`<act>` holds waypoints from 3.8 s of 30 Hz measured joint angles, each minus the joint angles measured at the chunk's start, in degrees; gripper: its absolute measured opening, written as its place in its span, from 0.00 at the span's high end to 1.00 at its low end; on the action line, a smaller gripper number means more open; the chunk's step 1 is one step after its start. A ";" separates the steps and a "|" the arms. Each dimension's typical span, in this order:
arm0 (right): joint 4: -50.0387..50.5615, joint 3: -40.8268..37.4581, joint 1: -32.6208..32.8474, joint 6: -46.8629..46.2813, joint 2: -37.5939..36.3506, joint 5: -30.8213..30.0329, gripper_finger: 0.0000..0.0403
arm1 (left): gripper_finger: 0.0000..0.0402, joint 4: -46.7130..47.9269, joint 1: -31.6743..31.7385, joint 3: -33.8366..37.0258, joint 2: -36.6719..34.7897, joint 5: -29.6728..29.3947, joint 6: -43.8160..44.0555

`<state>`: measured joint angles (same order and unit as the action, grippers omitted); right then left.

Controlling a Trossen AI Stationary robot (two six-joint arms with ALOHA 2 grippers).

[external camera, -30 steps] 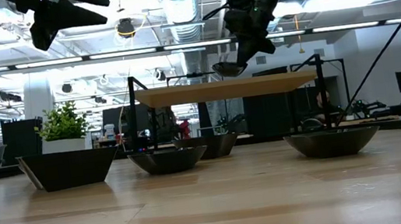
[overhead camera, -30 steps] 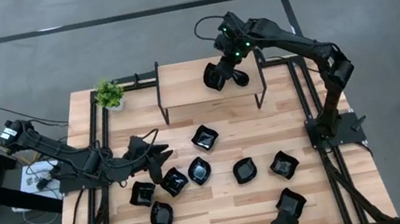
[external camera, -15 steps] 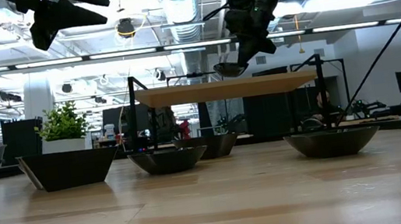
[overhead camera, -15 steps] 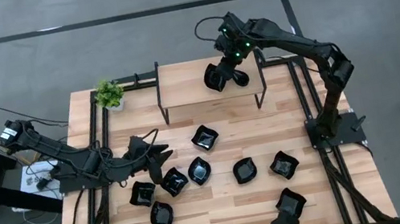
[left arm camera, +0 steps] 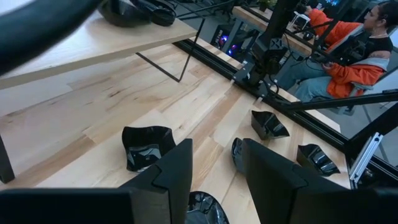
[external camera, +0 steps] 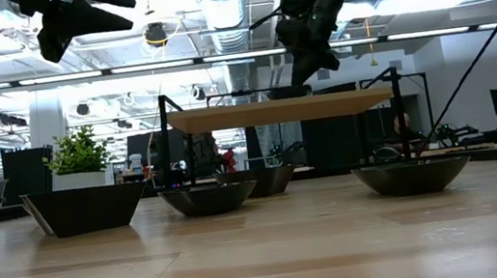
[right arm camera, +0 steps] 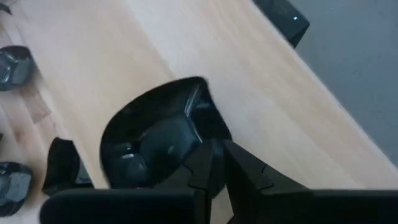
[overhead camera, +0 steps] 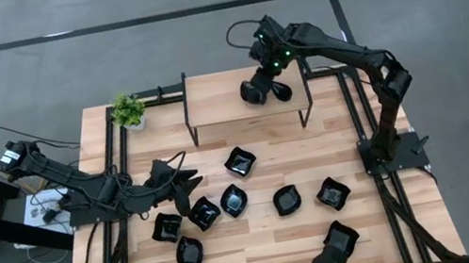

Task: Pick & Place Mini shaped plates
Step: Stack the black leaf shaped plate on top of the black leaf shaped plate on the shelf

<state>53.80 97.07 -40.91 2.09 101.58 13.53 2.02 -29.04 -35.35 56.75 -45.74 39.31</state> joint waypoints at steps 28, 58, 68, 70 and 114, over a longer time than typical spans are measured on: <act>-5.12 0.05 12.06 -1.32 -18.31 -9.22 0.87 | 0.66 5.05 0.00 0.00 0.00 4.26 0.04; -0.38 -14.82 72.77 -50.83 -24.66 -42.10 0.87 | 0.74 -9.82 -6.82 -0.04 17.57 20.35 4.52; -0.59 -28.61 87.72 -94.79 -21.17 -47.80 0.87 | 0.74 -14.53 -8.17 -0.04 20.59 23.27 4.43; -1.60 -28.61 87.89 -96.94 -19.17 -49.86 0.87 | 0.74 -15.18 -8.33 -0.04 20.50 23.20 4.20; -5.05 -36.51 54.31 -47.32 -15.36 -16.07 0.55 | 0.60 -12.83 0.02 -0.02 19.48 26.69 -1.23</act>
<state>48.75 60.57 13.40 -45.23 86.22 -2.55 -10.81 -29.02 -35.38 76.23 -19.05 38.08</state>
